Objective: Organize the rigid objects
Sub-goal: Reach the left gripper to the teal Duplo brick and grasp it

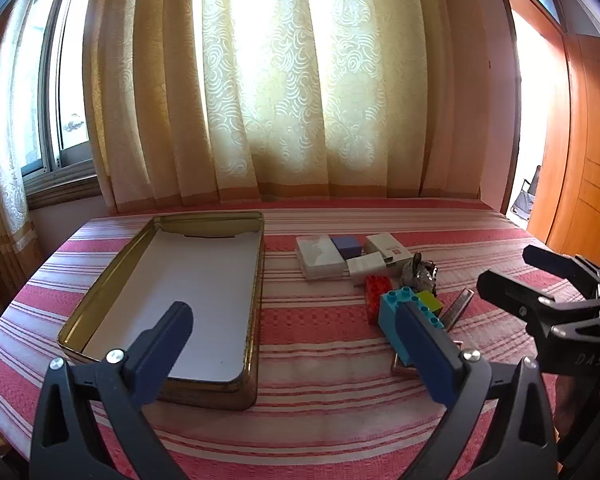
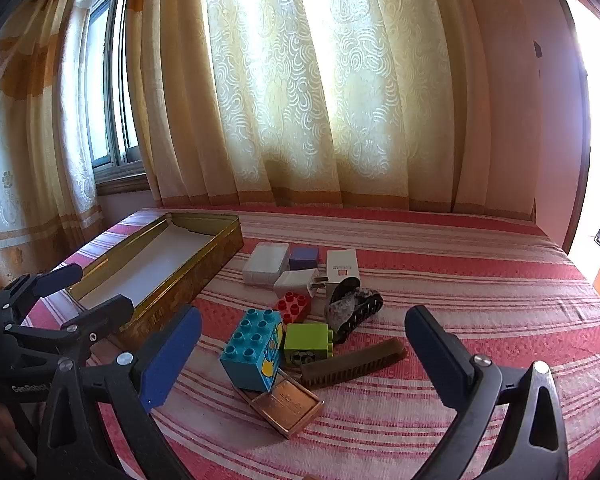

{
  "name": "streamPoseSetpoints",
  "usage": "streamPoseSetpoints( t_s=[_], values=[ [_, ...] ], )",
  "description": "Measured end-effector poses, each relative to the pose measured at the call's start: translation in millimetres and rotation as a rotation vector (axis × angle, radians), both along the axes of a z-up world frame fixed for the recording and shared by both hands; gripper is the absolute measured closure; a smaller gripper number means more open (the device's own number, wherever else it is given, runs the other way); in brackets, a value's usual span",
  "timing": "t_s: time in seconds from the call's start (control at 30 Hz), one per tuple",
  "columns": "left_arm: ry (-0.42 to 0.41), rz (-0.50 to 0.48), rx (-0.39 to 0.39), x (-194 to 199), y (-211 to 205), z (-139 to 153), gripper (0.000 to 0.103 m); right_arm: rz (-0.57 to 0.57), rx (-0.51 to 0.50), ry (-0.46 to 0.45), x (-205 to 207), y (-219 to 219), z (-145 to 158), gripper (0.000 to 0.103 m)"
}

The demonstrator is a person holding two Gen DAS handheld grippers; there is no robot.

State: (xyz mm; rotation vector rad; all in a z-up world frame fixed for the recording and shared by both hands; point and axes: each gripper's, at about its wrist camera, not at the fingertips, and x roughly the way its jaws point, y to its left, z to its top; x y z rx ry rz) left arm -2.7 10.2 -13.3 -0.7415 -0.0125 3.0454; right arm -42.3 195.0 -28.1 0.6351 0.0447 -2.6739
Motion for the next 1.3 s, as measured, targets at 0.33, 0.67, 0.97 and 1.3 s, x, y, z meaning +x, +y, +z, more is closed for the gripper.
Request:
streamPoseSetpoints(
  t_s=[0.33, 0.67, 0.97, 1.3],
  values=[
    [-0.021, -0.005, 0.005, -4.0, 5.7, -4.2, 0.000, -0.013, -0.006, -0.019, -2.1, 6.6, -6.5, 0.001],
    [-0.042, -0.013, -0.002, -9.6, 13.4, -9.7, 0.000, -0.022, -0.018, -0.036, -8.2, 17.1, -12.9, 0.001],
    [-0.056, -0.041, -0.013, -17.2, 29.0, -13.4, 0.000, -0.050, -0.028, -0.049, -14.1, 30.8, -21.5, 0.001],
    [-0.074, -0.126, -0.075, -36.6, 73.3, -19.8, 0.000, -0.163, -0.070, -0.079, -26.0, 69.3, -40.7, 0.001]
  ],
)
